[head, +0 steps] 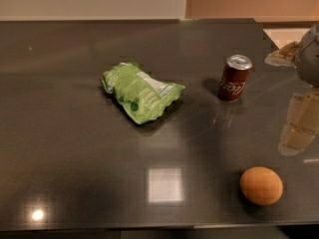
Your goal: Pick orange
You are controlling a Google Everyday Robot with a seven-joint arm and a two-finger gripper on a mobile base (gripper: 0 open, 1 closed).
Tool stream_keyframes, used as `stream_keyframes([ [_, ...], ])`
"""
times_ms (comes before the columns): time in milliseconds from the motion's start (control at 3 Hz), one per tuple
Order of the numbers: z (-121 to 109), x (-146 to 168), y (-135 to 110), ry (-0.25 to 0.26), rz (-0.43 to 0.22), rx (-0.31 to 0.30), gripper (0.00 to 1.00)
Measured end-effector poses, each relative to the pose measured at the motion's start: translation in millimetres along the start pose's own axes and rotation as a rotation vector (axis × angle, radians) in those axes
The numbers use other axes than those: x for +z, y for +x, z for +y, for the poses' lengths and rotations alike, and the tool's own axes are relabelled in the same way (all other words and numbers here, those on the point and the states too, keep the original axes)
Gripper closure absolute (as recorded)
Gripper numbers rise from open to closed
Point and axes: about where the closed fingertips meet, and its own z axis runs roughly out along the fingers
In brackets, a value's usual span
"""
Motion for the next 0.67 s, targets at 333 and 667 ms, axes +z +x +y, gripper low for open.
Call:
stream_keyframes([
  [333,28,8,1,-0.034,-0.035,-0.063,0.0],
  [667,56,25,8,-0.084,-0.04,-0.129,0.0],
])
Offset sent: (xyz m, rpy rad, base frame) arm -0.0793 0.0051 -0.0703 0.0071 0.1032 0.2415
